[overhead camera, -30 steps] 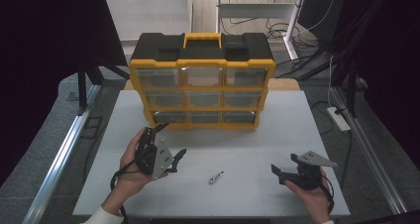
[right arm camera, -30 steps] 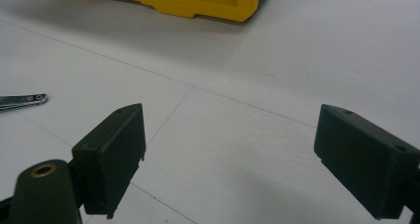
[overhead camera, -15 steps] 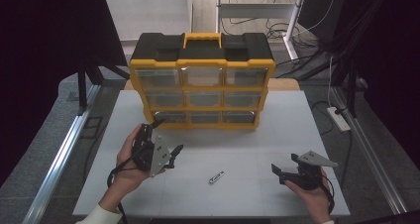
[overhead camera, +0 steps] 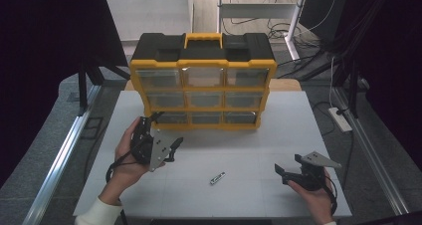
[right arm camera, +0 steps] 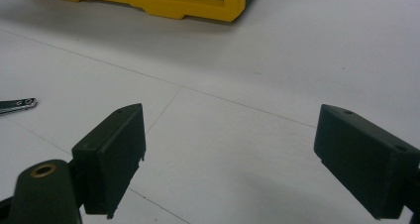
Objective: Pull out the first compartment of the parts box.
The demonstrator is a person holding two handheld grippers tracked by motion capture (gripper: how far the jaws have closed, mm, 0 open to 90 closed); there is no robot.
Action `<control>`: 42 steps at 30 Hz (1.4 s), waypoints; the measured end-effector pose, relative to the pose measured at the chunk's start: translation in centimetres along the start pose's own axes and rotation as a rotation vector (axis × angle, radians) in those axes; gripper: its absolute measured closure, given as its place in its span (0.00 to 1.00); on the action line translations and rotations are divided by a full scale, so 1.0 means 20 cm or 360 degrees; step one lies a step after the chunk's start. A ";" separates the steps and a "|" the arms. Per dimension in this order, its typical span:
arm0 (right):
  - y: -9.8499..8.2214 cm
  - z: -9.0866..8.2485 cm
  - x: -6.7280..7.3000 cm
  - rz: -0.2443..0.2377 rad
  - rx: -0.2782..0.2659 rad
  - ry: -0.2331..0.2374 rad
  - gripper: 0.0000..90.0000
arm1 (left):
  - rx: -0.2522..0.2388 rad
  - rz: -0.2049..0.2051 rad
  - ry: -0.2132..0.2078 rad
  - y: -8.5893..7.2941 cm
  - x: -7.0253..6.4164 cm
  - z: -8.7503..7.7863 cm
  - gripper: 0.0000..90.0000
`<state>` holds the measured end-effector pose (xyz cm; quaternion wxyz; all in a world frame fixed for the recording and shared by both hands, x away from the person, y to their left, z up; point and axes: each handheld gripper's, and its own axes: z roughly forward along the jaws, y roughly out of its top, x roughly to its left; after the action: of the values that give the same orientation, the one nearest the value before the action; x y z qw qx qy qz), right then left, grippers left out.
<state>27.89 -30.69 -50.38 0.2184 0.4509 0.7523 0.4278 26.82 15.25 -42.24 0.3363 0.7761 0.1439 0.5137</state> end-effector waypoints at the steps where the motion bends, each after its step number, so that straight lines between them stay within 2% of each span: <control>1: 0.00 0.00 0.00 0.0002 0.0000 -0.0002 0.15 | -0.0006 0.0000 0.0006 0.00 0.00 0.00 0.08; 15: 0.00 0.00 -0.01 0.0020 -0.0001 -0.0011 0.15 | -0.0004 0.0060 0.0043 0.07 0.08 0.00 0.08; 21: 0.00 0.00 -0.01 0.0021 -0.0001 -0.0012 0.15 | 0.0018 0.0063 0.0071 0.08 0.12 0.01 0.09; 28: 0.00 0.00 -0.01 0.0023 0.0001 -0.0013 0.15 | 0.0028 0.0044 0.0089 0.08 0.14 0.02 0.09; 29: 0.00 0.00 -0.01 0.0023 0.0001 -0.0013 0.15 | 0.0030 0.0058 0.0094 0.08 0.15 0.02 0.09; 36: 0.00 0.00 -0.01 0.0018 0.0005 -0.0013 0.15 | 0.0038 0.0052 0.0109 0.08 0.17 0.03 0.09; 40: -0.01 0.00 -0.01 0.0022 0.0006 -0.0013 0.15 | 0.0027 0.0016 0.0087 0.08 0.19 0.03 0.09; 42: -0.01 0.00 -0.01 0.0022 0.0007 -0.0013 0.15 | 0.0033 0.0030 0.0093 0.08 0.19 0.04 0.09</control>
<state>27.90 -30.86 -50.47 0.2176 0.4582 0.7492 0.4258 28.93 15.90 -38.67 0.3192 0.7655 0.1517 0.5378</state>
